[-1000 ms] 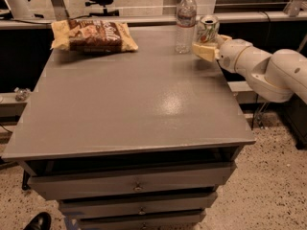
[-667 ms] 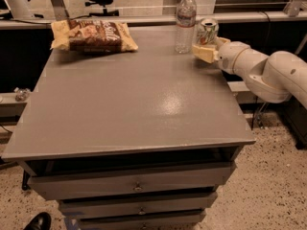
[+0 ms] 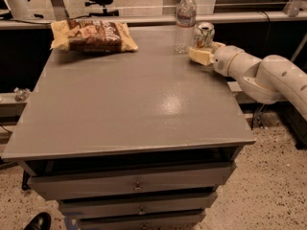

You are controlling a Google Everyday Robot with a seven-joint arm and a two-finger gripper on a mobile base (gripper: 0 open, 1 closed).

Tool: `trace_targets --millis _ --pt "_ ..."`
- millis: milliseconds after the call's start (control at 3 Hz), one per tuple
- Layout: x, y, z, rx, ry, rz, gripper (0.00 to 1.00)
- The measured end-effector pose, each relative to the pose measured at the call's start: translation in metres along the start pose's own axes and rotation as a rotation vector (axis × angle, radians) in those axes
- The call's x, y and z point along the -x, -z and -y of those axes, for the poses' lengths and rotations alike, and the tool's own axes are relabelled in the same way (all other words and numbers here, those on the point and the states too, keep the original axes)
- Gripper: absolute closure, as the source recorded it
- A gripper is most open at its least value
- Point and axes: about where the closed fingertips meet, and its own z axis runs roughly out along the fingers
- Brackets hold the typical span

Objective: Move 7up can near water bottle

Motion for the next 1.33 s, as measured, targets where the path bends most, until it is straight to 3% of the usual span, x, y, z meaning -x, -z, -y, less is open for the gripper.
trace_targets --millis 1000,1333 --pt "-0.009 -0.002 -0.004 0.023 -0.031 -0.010 0.04" --pt "-0.006 0.001 -0.013 0.049 -0.042 -0.005 0.00"
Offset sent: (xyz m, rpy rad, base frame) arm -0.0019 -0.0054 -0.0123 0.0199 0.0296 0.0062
